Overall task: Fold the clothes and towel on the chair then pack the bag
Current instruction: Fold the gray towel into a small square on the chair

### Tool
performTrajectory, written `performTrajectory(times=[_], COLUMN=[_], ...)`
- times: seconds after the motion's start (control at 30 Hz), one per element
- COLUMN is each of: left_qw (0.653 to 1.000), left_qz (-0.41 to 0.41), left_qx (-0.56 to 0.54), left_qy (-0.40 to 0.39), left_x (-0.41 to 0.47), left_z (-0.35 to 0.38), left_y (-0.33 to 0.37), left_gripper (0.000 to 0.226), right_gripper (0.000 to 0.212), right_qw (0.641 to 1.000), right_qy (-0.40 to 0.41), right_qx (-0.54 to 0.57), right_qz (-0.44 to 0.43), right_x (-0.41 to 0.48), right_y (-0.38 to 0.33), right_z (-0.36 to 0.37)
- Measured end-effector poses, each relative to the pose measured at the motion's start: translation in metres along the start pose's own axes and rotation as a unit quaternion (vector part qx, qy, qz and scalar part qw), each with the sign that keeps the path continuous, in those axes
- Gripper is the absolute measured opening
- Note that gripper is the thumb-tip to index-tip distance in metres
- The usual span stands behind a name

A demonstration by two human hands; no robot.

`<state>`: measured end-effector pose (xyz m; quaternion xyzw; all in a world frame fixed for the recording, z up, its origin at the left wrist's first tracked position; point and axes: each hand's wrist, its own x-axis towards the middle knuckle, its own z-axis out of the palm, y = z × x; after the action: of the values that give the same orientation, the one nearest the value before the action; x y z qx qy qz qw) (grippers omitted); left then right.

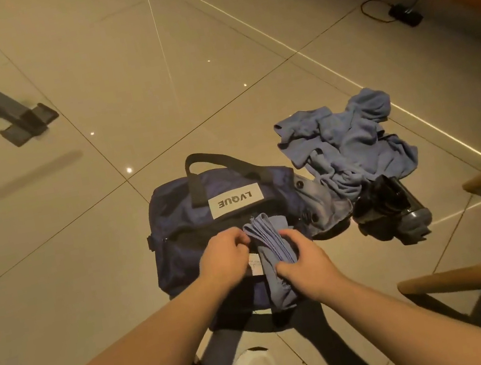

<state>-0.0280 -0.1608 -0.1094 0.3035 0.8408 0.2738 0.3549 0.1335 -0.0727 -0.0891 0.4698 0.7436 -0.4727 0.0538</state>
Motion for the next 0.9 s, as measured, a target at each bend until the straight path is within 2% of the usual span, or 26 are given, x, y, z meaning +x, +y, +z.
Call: performTrajectory(times=[0.07,0.13,0.23,0.33,0.4,0.47,0.57,0.63,0.77,0.9], left_qw=[0.987,0.952,0.894,0.859,0.844,0.855,0.914,0.944,0.955,0.96], left_qz=[0.025,0.067,0.074,0.086,0.109,0.108,0.089,0.069,0.067,0.07], left_qx=[0.115,0.245,0.42,0.498,0.522,0.505,0.381,0.288,0.221,0.203], left_qy=[0.114,0.168,0.133,0.081,0.06,0.049,0.106,0.145,0.184,0.181], left_x=[0.011,0.032,0.062,0.078,0.083,0.085,0.082,0.077,0.071,0.07], left_z=[-0.013,-0.029,-0.051,-0.066,-0.071,-0.079,-0.091,-0.098,-0.104,-0.104], left_y=[-0.007,-0.02,-0.043,-0.06,-0.066,-0.066,-0.061,-0.054,-0.038,-0.039], left_gripper=[0.013,0.025,0.04,0.045,0.041,0.029,0.022,0.015,0.018,0.02], right_gripper=[0.063,0.064,0.064,0.067,0.065,0.062,0.055,0.06,0.062,0.038], right_qw=[1.0,0.999,0.998,0.996,0.995,0.994,0.987,0.981,0.984,0.986], right_qy=[0.003,-0.003,-0.017,-0.032,-0.043,-0.055,-0.079,-0.098,-0.067,0.035], right_qx=[-0.019,-0.038,-0.056,-0.058,-0.054,-0.059,-0.098,-0.133,-0.137,-0.136], right_qz=[-0.007,-0.021,-0.038,-0.056,-0.066,-0.079,-0.101,-0.098,-0.093,-0.085], right_x=[0.006,0.014,0.026,0.036,0.041,0.042,0.043,0.045,0.056,0.083], right_y=[-0.007,-0.017,-0.031,-0.045,-0.052,-0.057,-0.062,-0.068,-0.091,-0.111], right_z=[-0.001,-0.002,0.001,0.011,0.019,0.027,0.037,0.04,0.044,0.059])
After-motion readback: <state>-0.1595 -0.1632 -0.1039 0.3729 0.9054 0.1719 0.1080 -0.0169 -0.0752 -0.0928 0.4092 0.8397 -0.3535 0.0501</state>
